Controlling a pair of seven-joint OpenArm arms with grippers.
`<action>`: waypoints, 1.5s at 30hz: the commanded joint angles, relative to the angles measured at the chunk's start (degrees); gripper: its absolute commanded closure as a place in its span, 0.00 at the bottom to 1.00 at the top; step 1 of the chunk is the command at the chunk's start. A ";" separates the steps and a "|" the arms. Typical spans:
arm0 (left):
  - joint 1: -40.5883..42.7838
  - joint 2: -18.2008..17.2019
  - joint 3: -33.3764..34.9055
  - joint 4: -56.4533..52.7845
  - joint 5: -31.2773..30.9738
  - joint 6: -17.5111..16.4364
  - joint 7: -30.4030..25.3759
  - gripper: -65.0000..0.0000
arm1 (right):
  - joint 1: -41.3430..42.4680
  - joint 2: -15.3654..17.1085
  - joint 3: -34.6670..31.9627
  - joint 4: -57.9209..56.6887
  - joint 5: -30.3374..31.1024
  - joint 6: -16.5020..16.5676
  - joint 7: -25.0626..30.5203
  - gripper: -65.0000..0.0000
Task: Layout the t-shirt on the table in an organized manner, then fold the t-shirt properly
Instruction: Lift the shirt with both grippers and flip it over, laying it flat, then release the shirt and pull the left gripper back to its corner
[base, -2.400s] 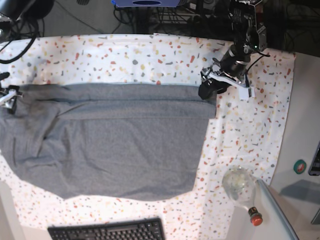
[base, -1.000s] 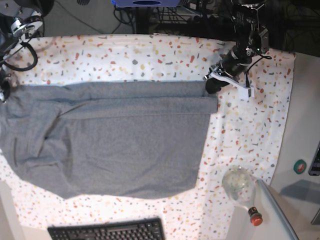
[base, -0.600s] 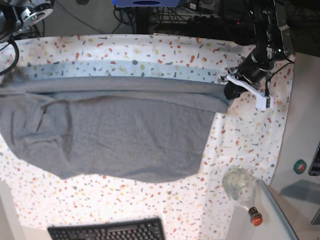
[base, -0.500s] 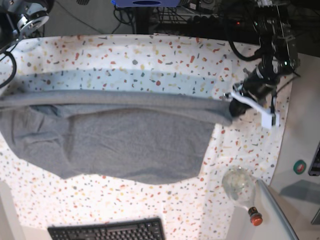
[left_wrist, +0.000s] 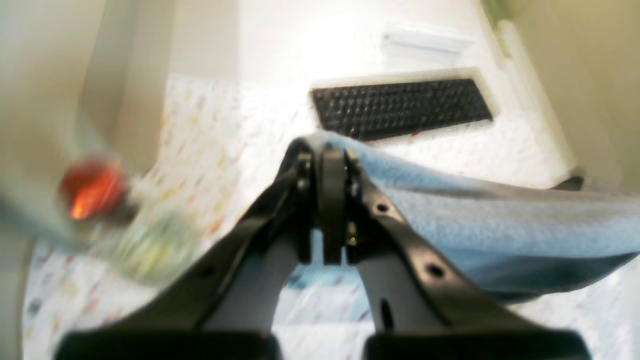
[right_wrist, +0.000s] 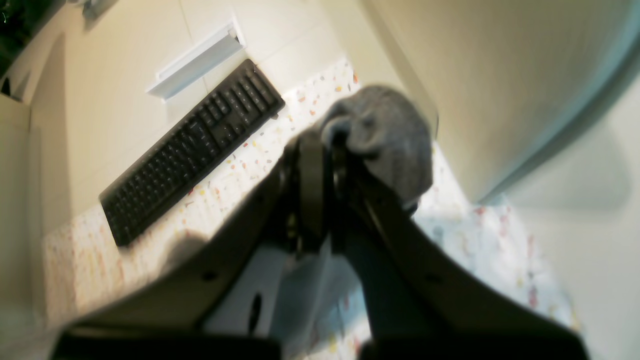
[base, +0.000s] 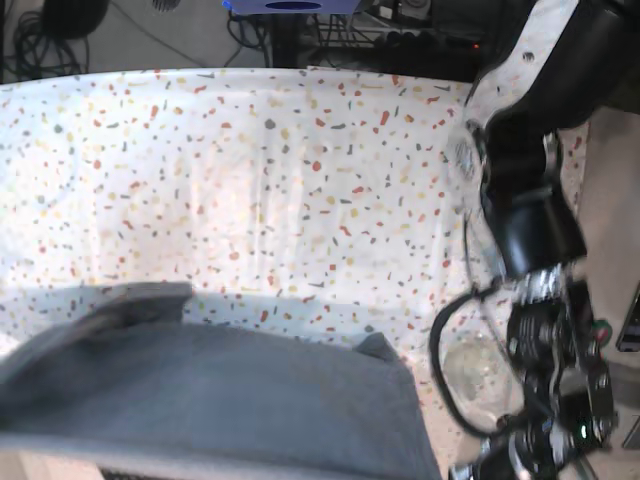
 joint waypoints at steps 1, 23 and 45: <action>-5.82 0.29 -0.35 -0.49 -0.52 -0.19 -3.88 1.00 | 4.90 2.46 -1.76 1.08 0.94 0.40 3.22 1.00; 20.91 4.16 1.23 13.22 -0.17 -0.19 -3.79 1.00 | -32.20 -5.71 12.75 27.98 1.12 0.93 -1.18 1.00; 65.39 -5.51 -3.26 9.18 -0.61 -0.54 -20.41 1.00 | -63.06 -16.35 20.22 18.93 1.12 10.95 18.08 1.00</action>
